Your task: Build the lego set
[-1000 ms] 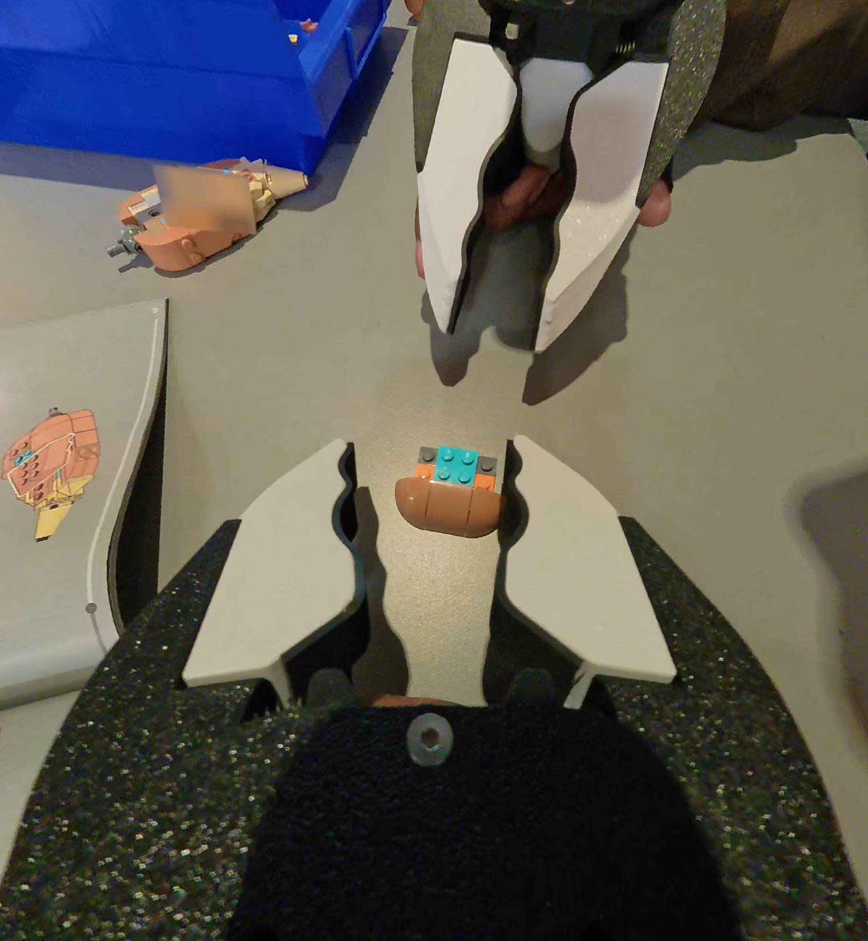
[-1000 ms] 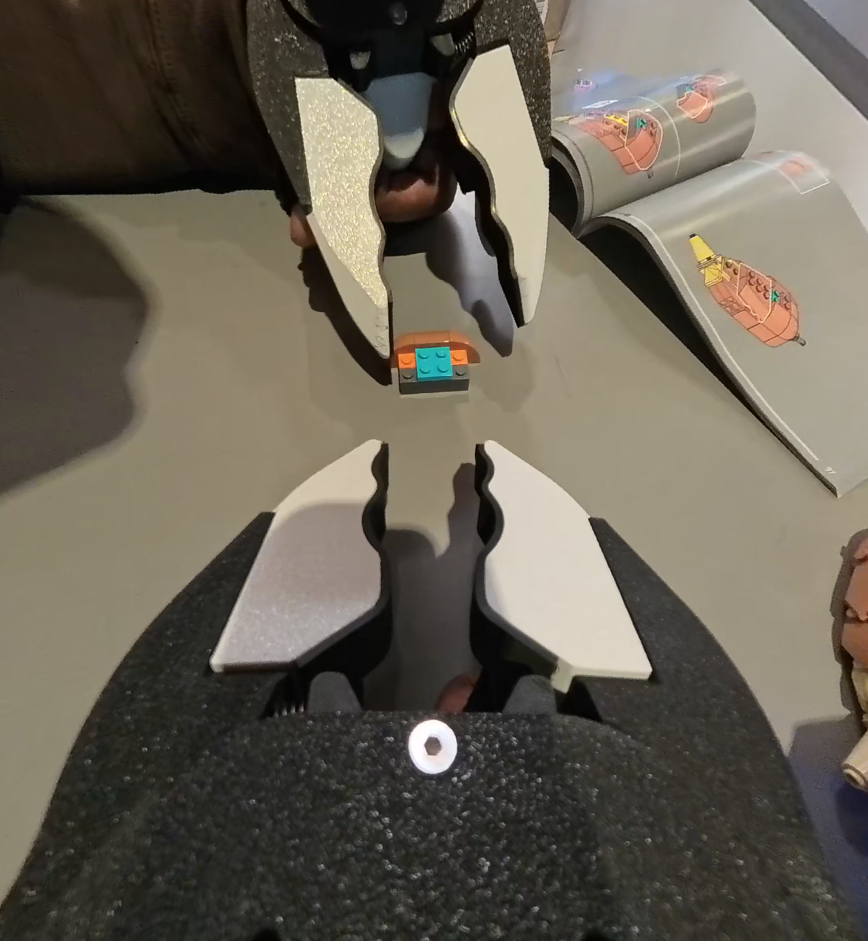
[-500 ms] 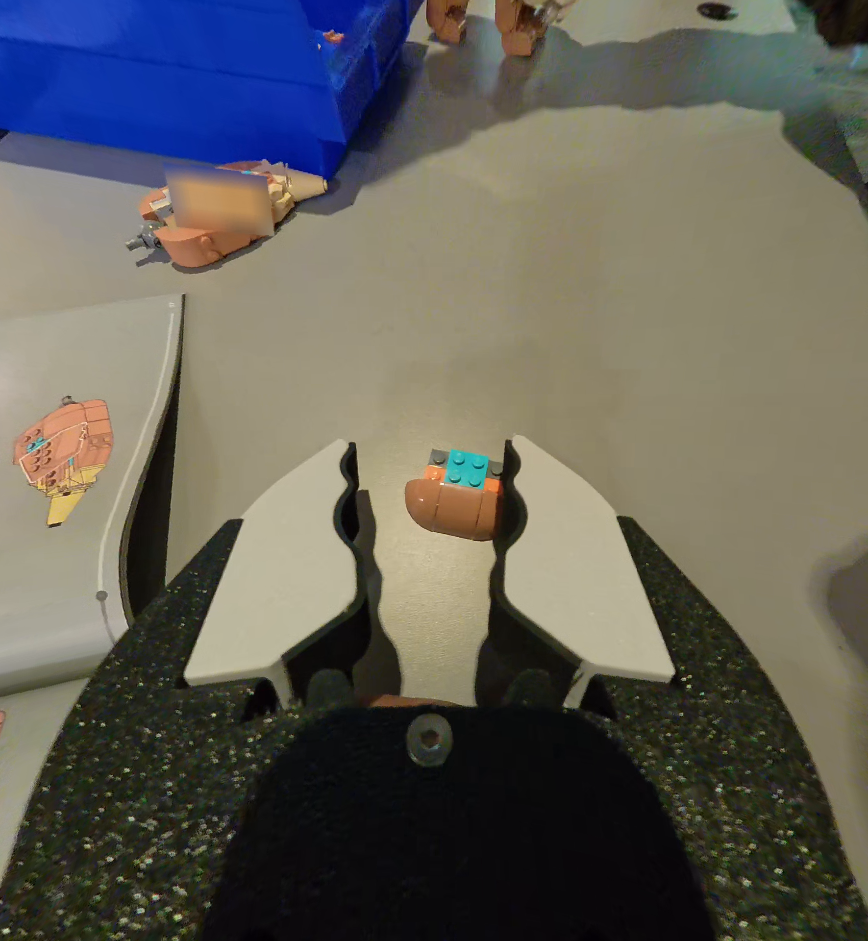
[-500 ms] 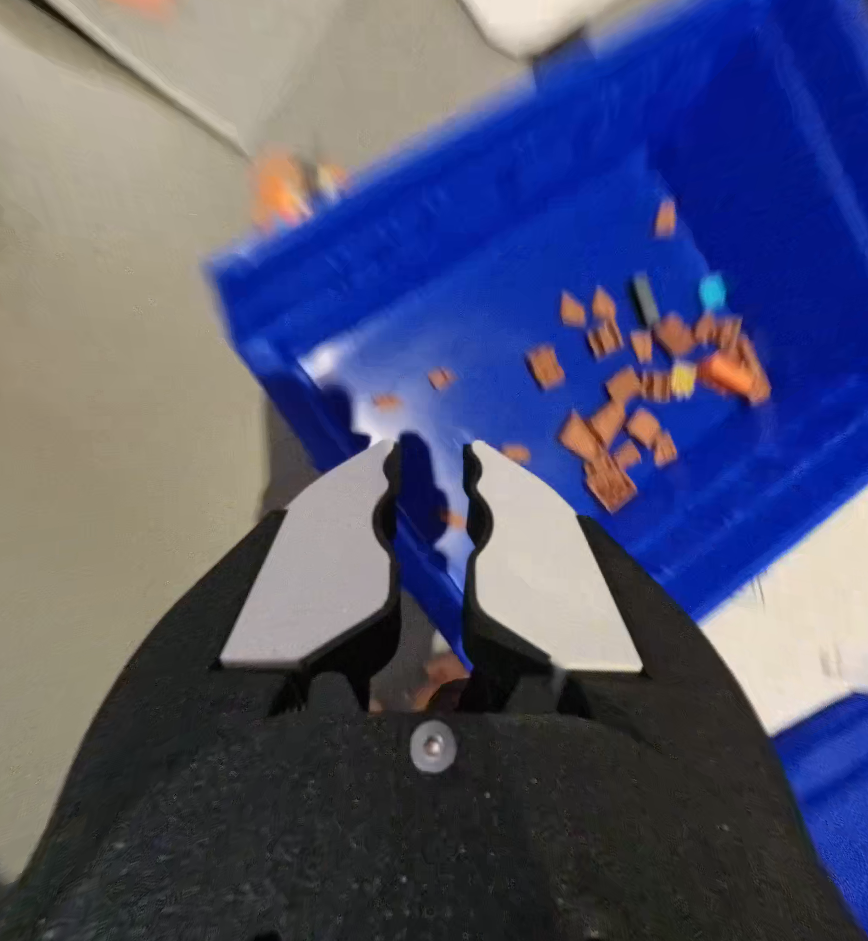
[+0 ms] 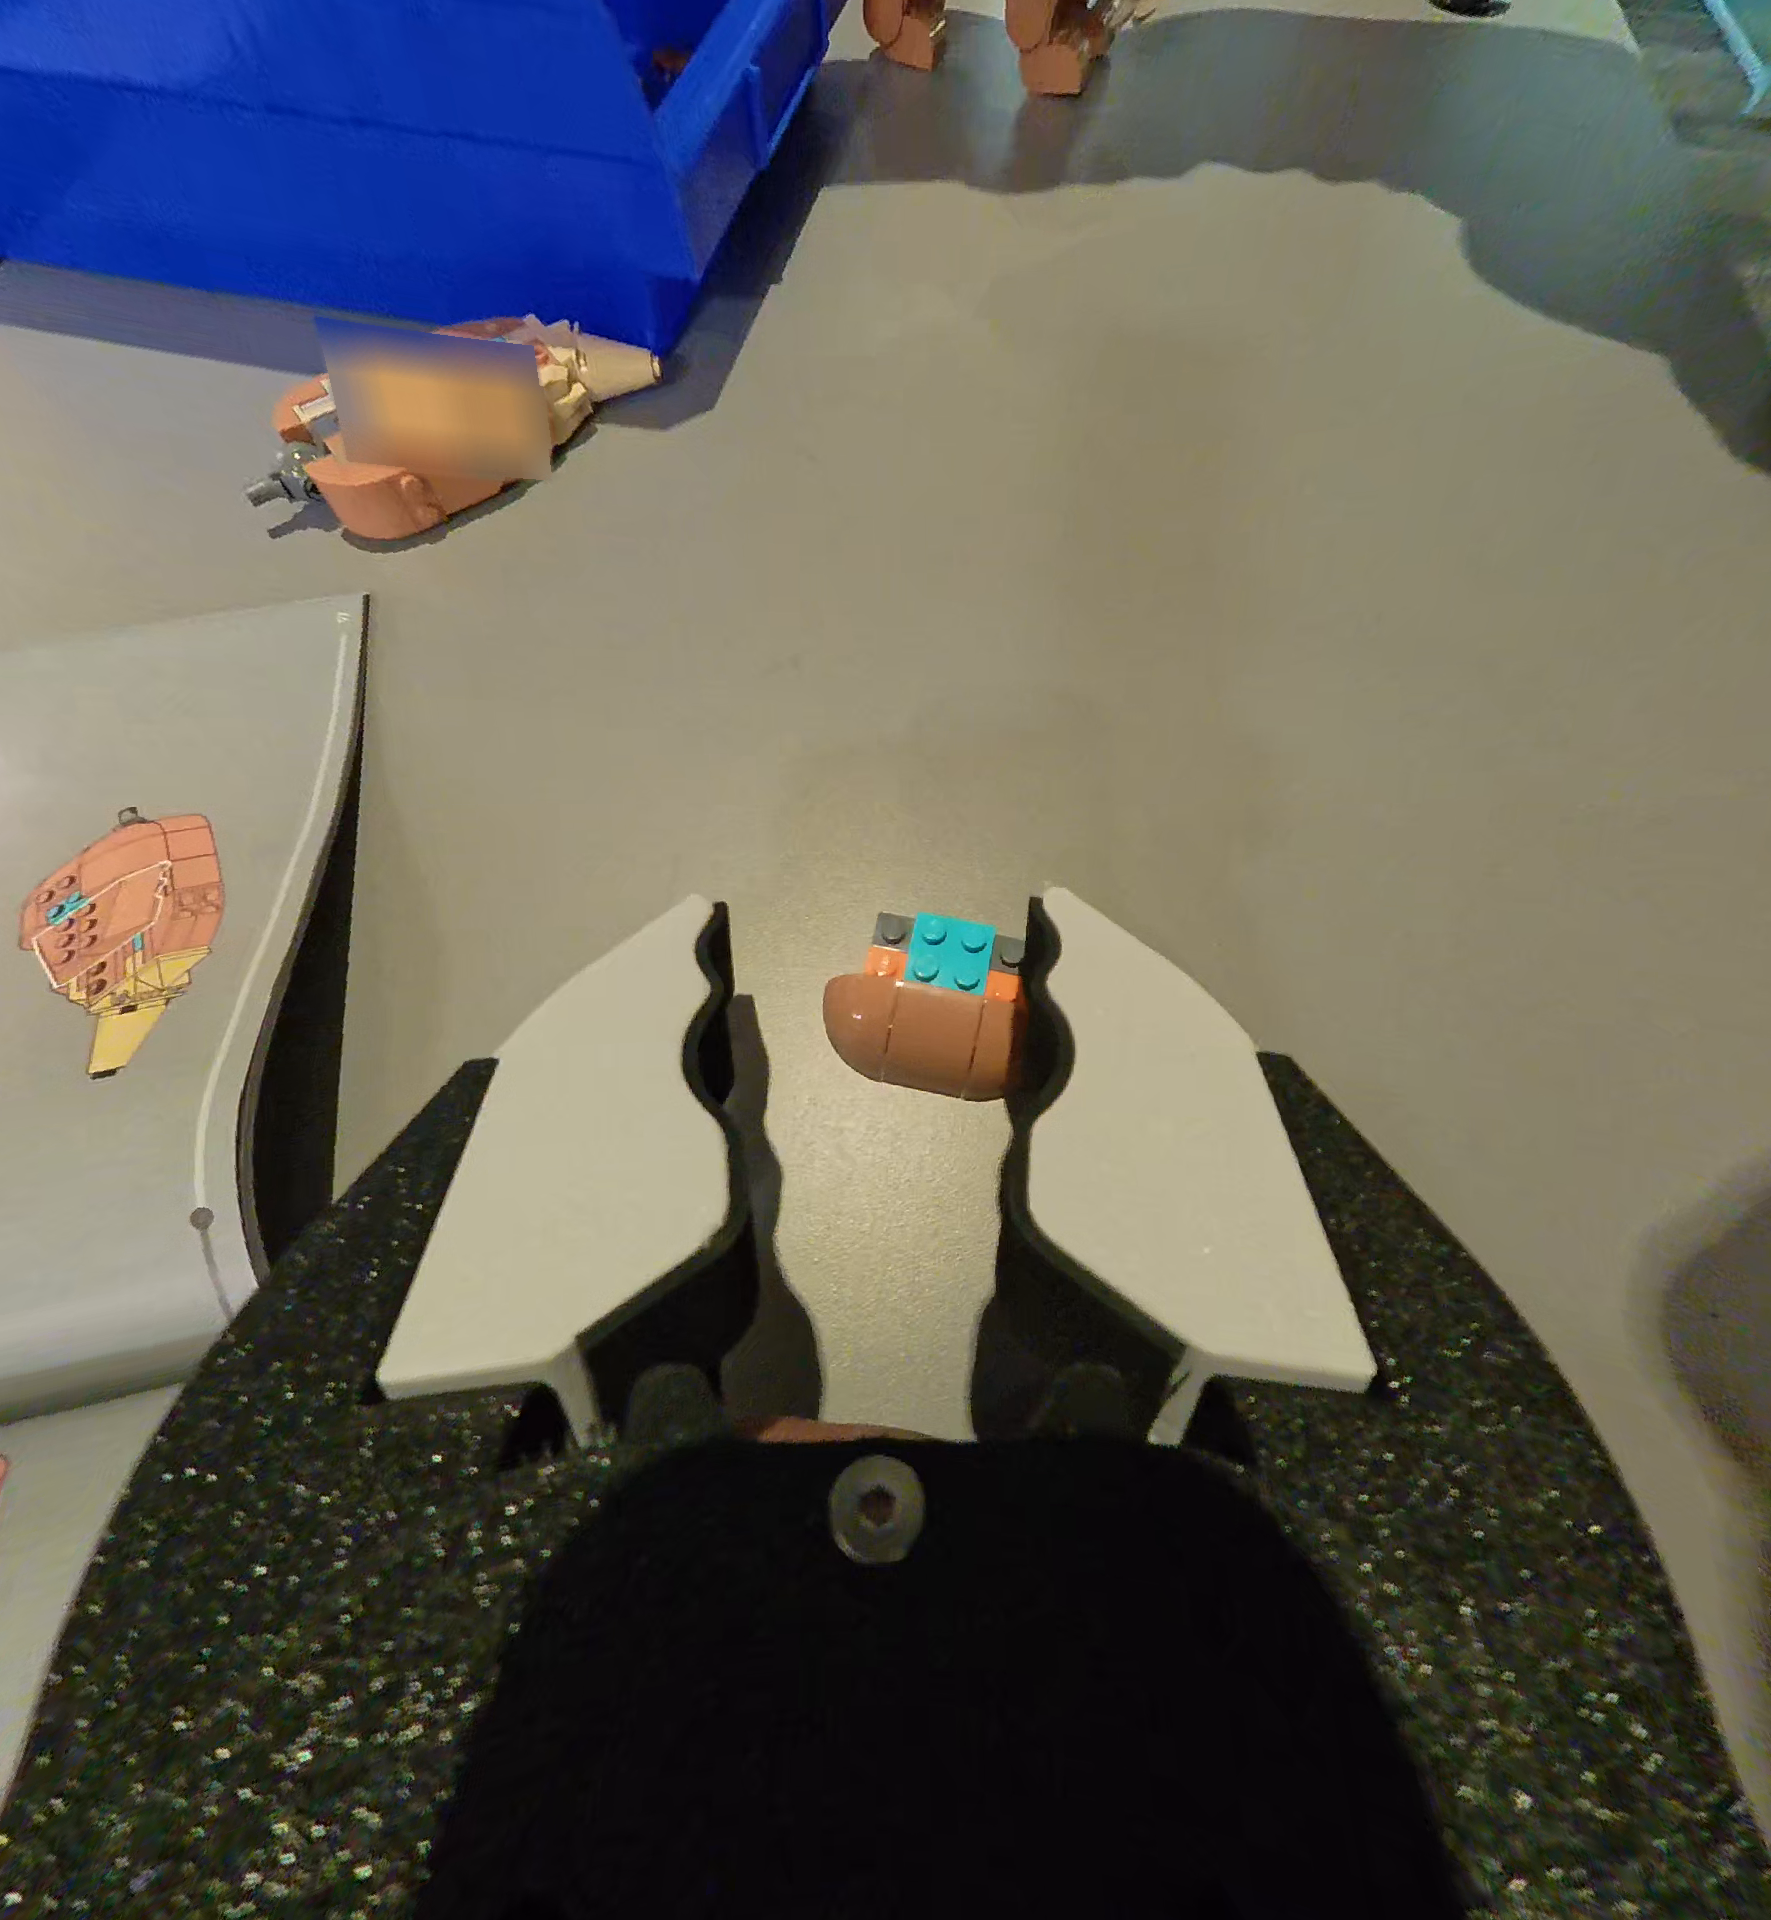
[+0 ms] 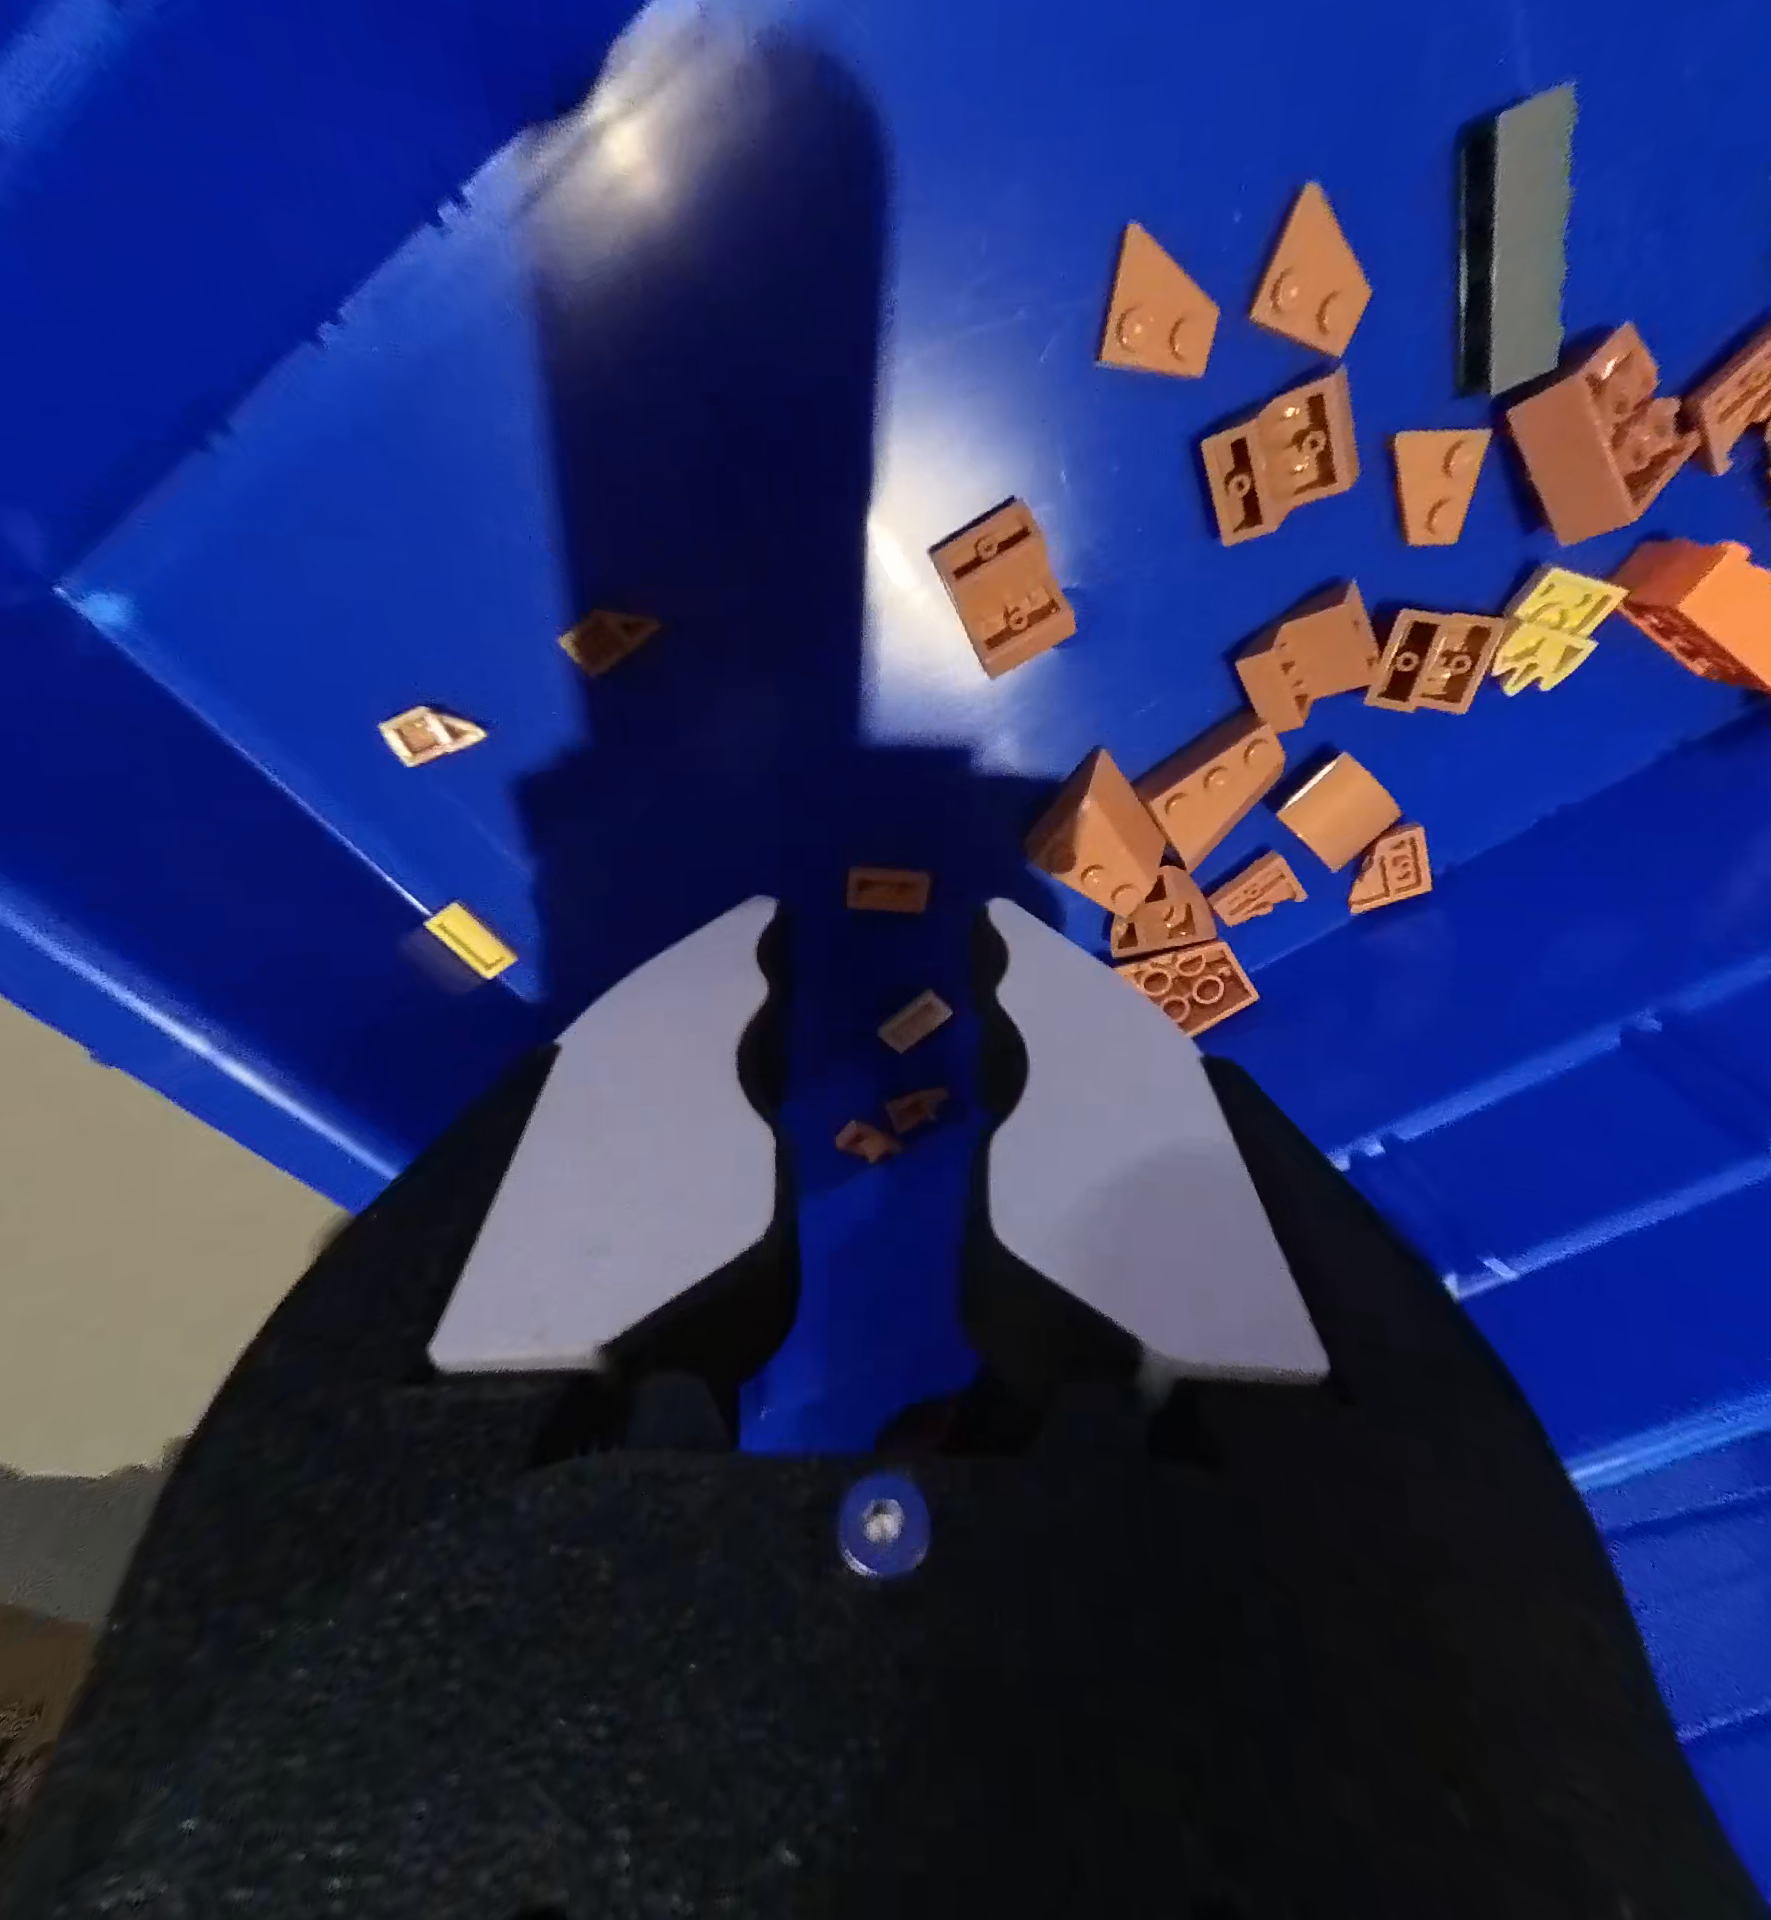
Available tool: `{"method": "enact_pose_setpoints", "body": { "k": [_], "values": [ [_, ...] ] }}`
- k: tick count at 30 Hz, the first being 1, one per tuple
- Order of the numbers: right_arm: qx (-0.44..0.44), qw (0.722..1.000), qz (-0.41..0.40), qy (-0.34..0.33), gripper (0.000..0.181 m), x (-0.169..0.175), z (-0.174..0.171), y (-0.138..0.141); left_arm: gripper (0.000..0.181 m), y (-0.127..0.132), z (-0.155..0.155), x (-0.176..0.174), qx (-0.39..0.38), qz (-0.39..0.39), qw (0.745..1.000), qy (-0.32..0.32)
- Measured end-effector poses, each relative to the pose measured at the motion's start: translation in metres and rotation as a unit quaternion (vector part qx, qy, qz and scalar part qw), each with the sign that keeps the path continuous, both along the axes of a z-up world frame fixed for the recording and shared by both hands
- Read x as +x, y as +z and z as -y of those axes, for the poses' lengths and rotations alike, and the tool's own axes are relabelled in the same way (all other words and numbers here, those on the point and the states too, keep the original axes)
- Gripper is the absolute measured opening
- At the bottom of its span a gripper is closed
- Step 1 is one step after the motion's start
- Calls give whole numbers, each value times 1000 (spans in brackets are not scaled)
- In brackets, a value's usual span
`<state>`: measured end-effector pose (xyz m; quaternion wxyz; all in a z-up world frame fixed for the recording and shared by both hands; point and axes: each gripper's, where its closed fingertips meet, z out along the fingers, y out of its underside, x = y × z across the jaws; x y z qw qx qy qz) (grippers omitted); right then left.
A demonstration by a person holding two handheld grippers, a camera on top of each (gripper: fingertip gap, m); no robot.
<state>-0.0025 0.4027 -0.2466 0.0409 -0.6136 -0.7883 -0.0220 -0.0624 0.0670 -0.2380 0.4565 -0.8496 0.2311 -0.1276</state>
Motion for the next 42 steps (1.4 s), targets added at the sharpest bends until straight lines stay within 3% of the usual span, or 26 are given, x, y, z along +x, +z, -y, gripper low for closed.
{"method": "enact_pose_setpoints", "body": {
  "k": [8, 15, 17, 21, 24, 27, 29, 30, 33, 37, 39, 42],
  "values": [
    [24, 1000, 12, -3, 39, 1, -4, -9, 54, 0, 0, 0, 1, 1, 1000, 1],
    [20, 999, 29, -10, 29, 3, -4, -14, 54, 0, 0, 0, 1, 0, 1000, 0],
    [12, 999, 32, -13, 17, 4, -3, -15, 54, 0, 0, 0, 1, 0, 1000, 1],
    [11, 999, 27, -18, 17, 3, -3, -14, 54, -1, 0, 0, 1, -4, 1000, 1],
    [-1, 999, -27, -27, 17, -4, 4, 0, 54, 0, -1, -1, 4, -1, 1000, 5],
    [-65, 982, -179, -10, 17, -24, 47, 48, 54, 5, -2, -5, 16, 6, 1000, 16],
    [-146, 939, -312, 25, 17, -35, 100, 93, 53, 12, -4, -8, 33, 12, 999, 26],
    [-196, 903, -378, 56, 16, -36, 131, 117, 53, 18, -5, -8, 46, 20, 998, 29],
    [-322, 765, -542, 129, 16, -22, 214, 176, 51, 46, -8, -3, 106, 56, 992, 31],
    [-455, 609, -635, 138, 16, -3, 273, 195, 47, 82, -5, 14, 159, 146, 976, 16],
    [-497, 572, -642, 116, 16, -6, 284, 184, 44, 96, -2, 24, 168, 202, 965, 1],
    [-524, 563, -631, 104, 16, -14, 298, 165, 41, 108, 3, 37, 160, 279, 947, -22]
  ]
}}
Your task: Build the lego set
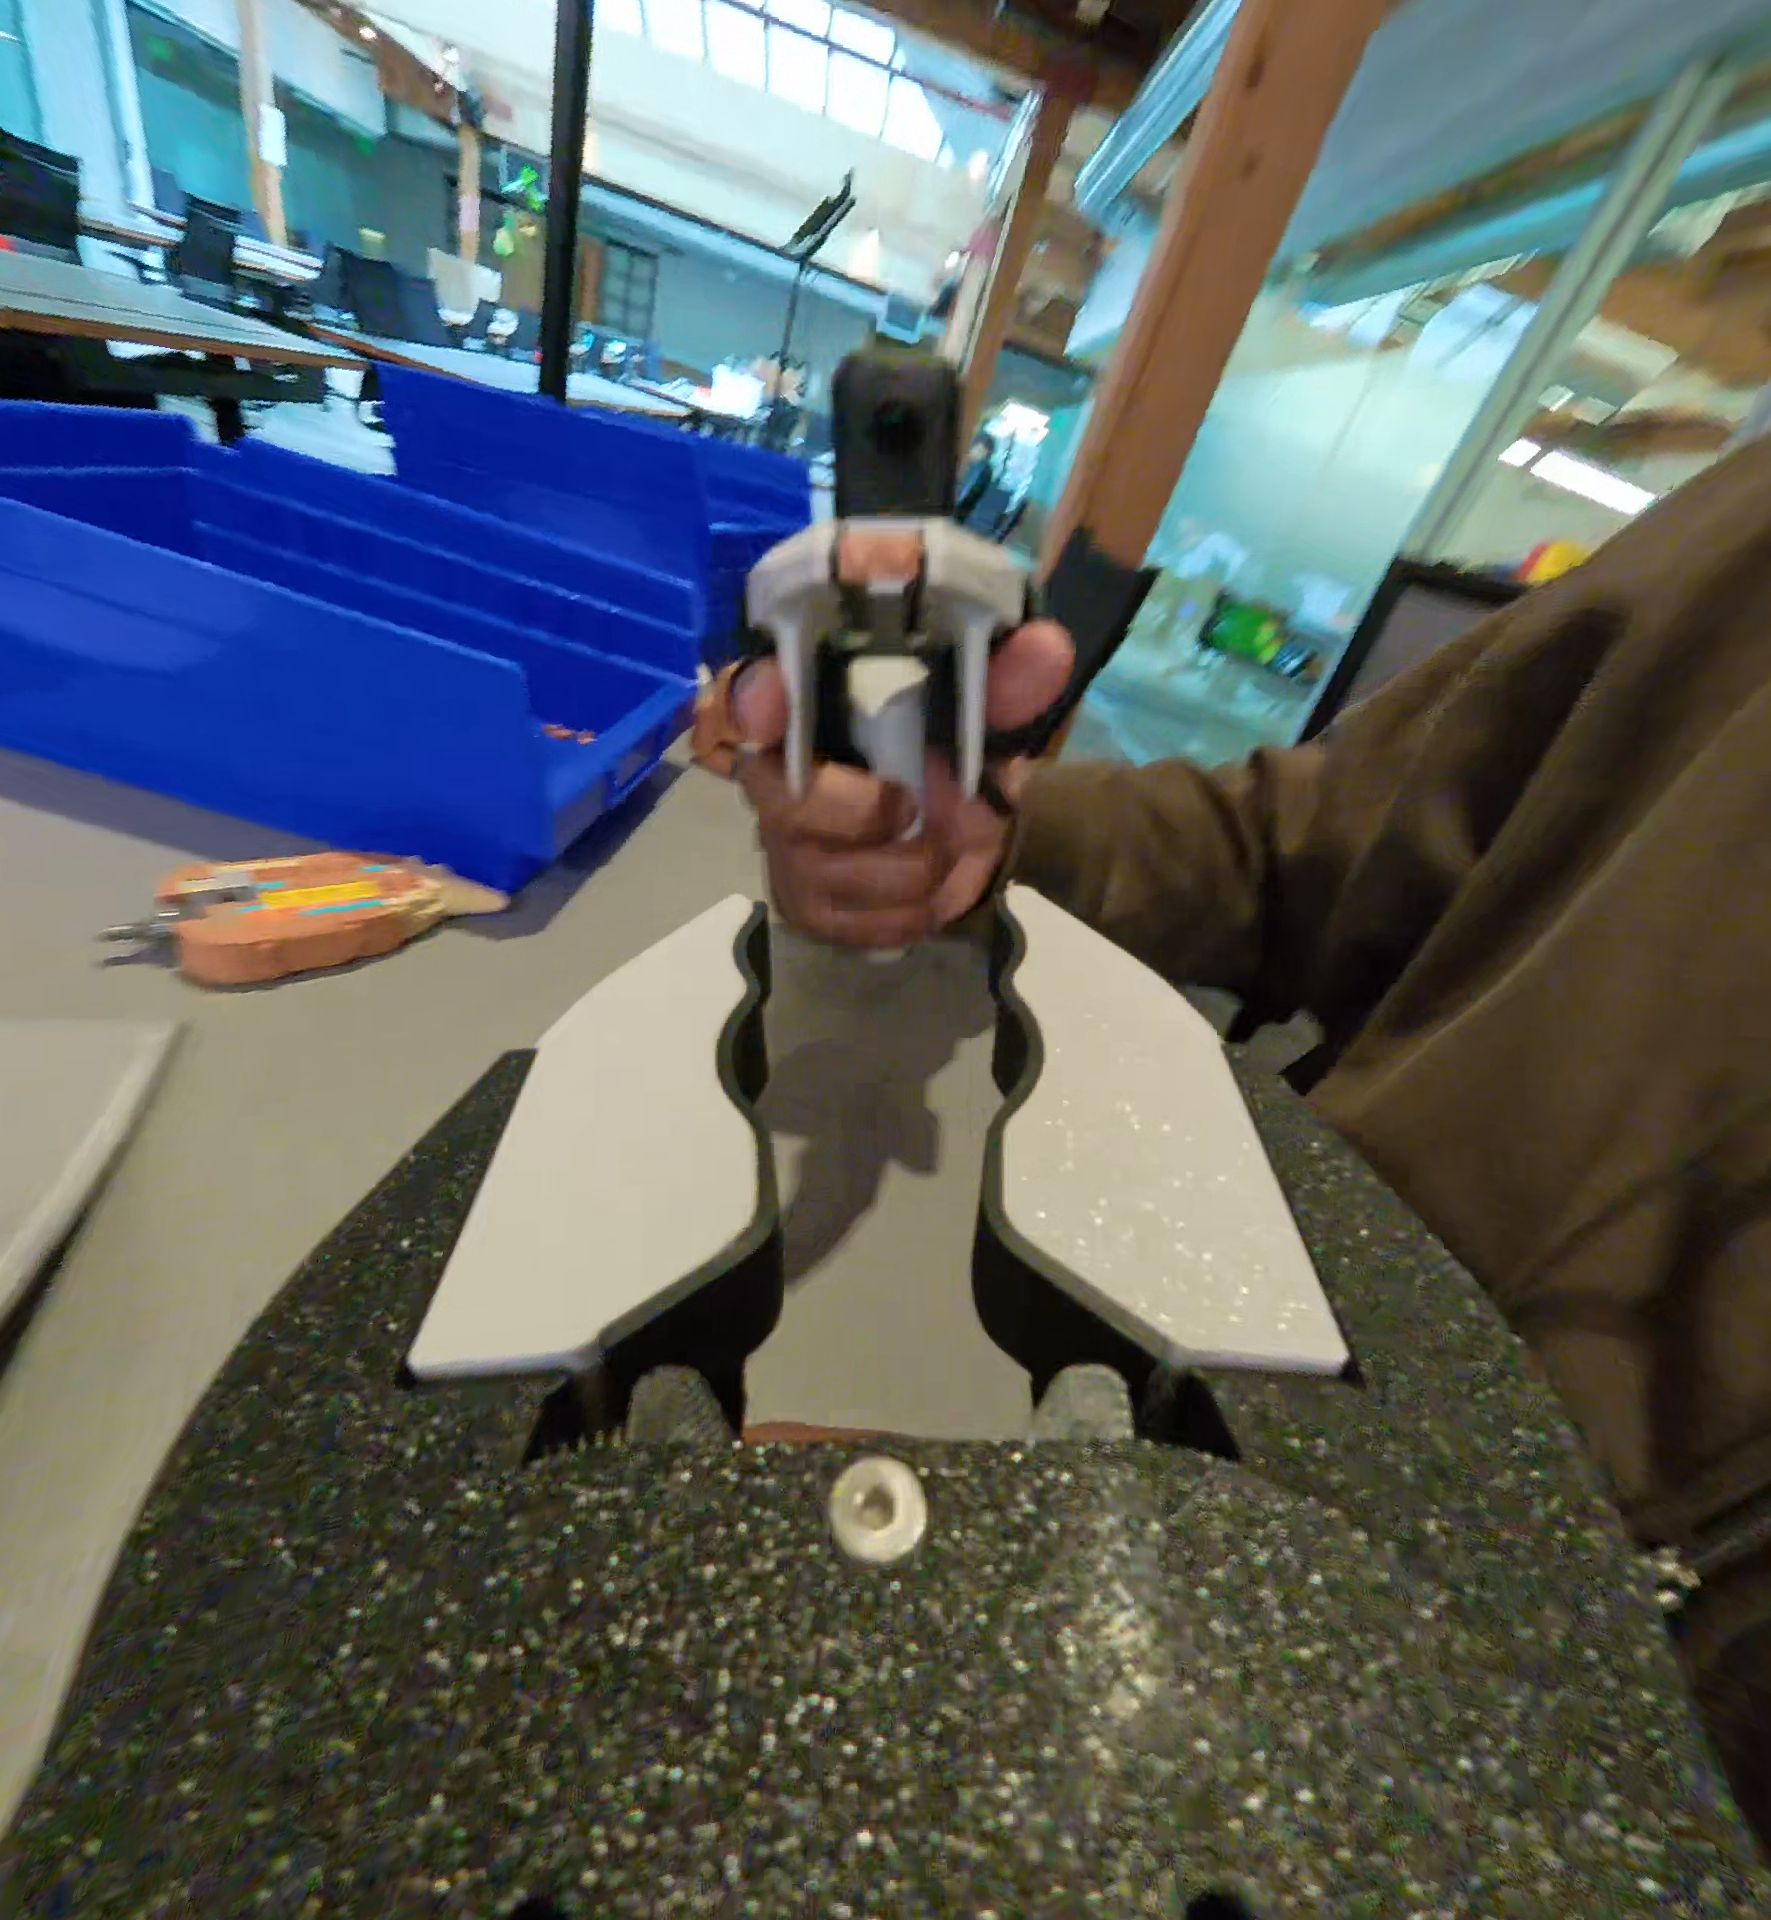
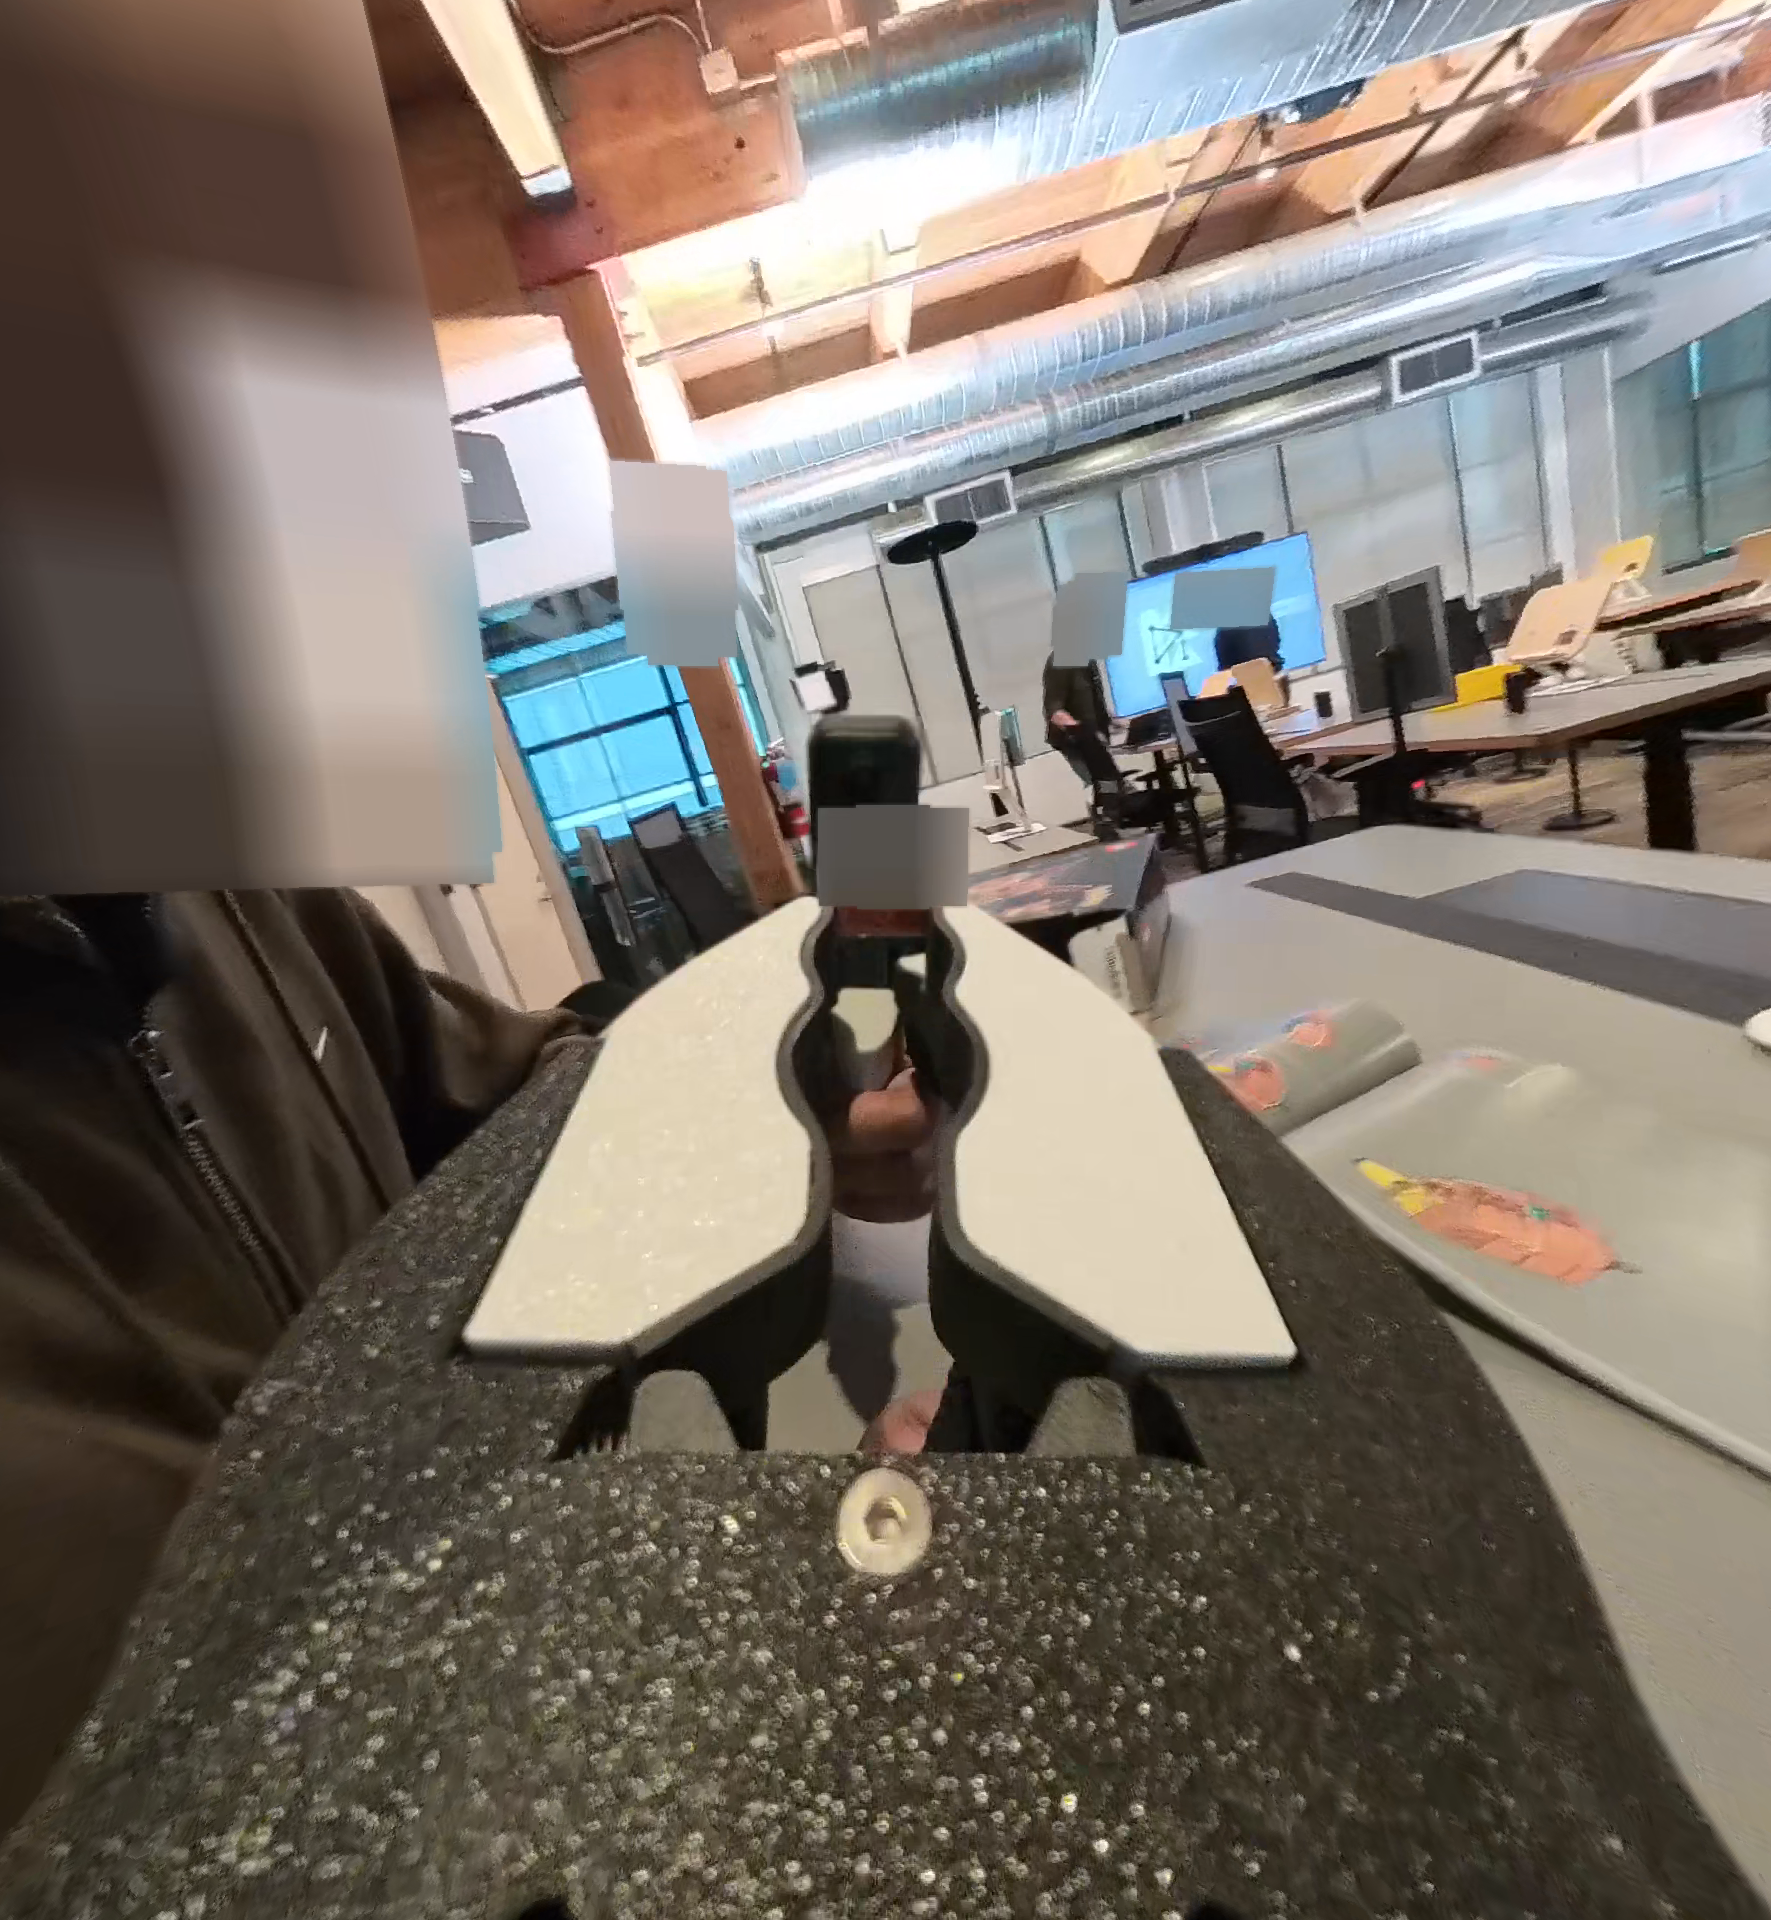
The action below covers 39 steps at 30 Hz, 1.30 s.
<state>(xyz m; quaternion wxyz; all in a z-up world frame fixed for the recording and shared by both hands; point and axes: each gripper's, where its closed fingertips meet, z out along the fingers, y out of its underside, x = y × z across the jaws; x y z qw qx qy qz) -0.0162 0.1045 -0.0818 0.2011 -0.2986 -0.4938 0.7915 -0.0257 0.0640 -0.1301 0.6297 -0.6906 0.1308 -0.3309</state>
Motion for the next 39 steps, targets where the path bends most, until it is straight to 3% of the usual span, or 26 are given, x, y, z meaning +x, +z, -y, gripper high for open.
{"method": "enact_pose_setpoints", "body": {
  "k": [4, 10, 17, 23, 27, 30, 34, 39],
  "values": [
    [30, 999, -1, 12, 16, -5, 19, -14, 37, 12, 5, 7, -17, 102, 994, -45],
    [111, 993, -39, -10, 16, -9, 43, -25, 31, 18, 4, 2, -54, 244, 965, -83],
    [198, 976, -68, -66, 16, -18, 51, -37, 29, 10, 2, 6, -96, 279, 950, -100],
    [254, 957, -81, -114, 16, -23, 47, -47, 12, 4, 0, 5, -115, 283, 947, -95],
    [286, 947, -71, -129, 17, -26, 44, -57, 10, -6, -3, 2, -127, 259, 955, -71],
    [310, 941, -59, -119, 31, -26, 46, -67, 9, -10, -4, -1, -129, 234, 962, -54],
    [345, 928, -47, -136, 37, -27, 41, -74, 9, -31, -7, -7, -166, 138, 976, -5],
    [436, 879, -53, -183, 29, -32, 40, -86, 9, -56, -9, -13, -217, 36, 974, 50]
  ]
}}
